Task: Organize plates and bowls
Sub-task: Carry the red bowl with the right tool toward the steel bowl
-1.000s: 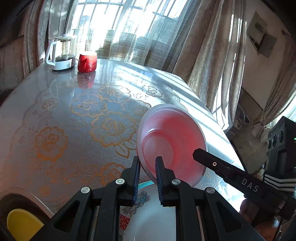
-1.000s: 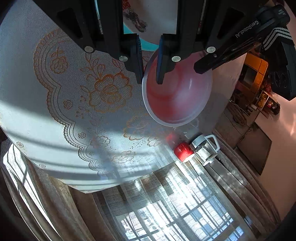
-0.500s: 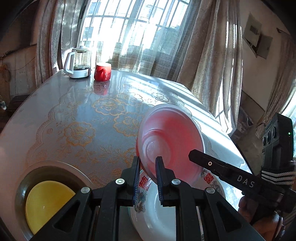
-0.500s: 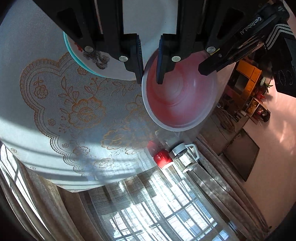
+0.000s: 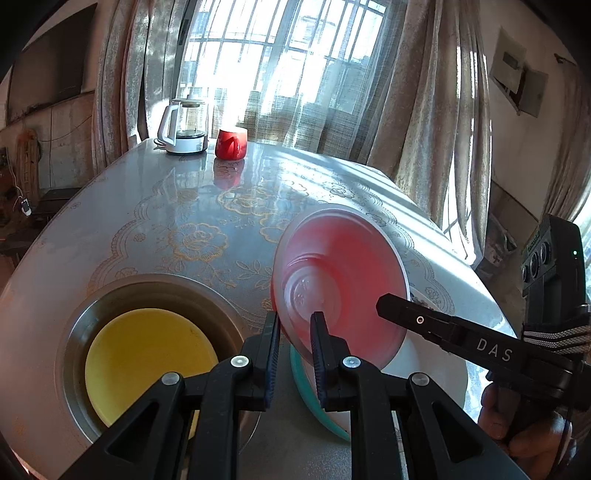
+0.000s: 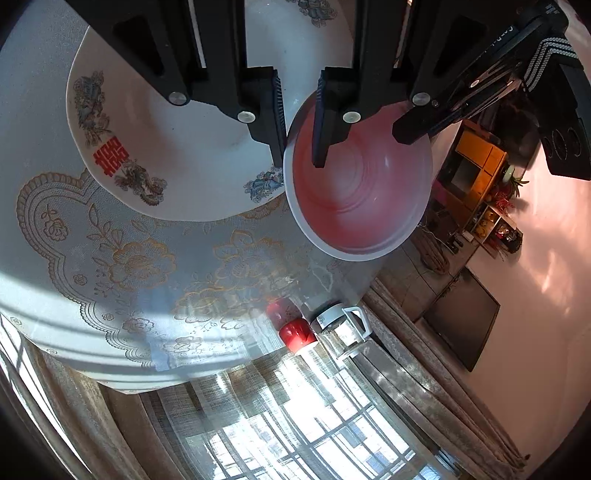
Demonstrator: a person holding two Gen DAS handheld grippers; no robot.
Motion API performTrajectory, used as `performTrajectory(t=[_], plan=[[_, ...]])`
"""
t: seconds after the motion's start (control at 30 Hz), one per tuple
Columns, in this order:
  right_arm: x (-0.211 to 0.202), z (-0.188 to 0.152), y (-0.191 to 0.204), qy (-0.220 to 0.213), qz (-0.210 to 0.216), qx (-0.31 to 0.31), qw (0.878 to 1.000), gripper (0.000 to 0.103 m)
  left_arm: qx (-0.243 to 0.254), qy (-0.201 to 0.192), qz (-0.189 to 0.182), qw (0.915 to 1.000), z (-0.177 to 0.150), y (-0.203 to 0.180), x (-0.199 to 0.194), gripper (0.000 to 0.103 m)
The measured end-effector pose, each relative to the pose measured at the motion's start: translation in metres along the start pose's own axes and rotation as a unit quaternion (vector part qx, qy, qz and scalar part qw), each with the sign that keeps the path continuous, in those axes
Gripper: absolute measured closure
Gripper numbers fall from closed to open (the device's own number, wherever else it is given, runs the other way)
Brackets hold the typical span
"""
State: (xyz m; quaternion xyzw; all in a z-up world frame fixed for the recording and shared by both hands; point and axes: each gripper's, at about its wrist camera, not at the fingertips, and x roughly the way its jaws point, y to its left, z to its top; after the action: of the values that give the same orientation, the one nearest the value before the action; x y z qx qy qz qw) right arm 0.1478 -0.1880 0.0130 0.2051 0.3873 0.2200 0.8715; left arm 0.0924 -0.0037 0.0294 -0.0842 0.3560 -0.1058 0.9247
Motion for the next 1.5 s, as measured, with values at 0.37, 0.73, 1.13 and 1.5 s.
performTrajectory(t=[0.37,0.73,1.13,1.5], plan=[[-0.003,-0.018,0.011,0.002,0.012,-0.003,1.0,0.089,-0.002,0.0,0.0,1.0,-0.015,0.006,-0.014,0.086],[-0.008,-0.026,0.017,-0.001,0.019,-0.007,1.0,0.089,-0.003,-0.007,-0.008,0.9999,-0.022,0.009,-0.027,0.086],[0.0,-0.028,0.028,0.01,0.027,-0.022,0.999,0.089,-0.015,-0.011,-0.003,0.9998,-0.027,0.023,-0.036,0.086],[0.014,-0.03,0.05,0.028,0.043,-0.046,0.998,0.089,-0.042,-0.023,0.001,0.9989,-0.035,0.049,-0.053,0.086]])
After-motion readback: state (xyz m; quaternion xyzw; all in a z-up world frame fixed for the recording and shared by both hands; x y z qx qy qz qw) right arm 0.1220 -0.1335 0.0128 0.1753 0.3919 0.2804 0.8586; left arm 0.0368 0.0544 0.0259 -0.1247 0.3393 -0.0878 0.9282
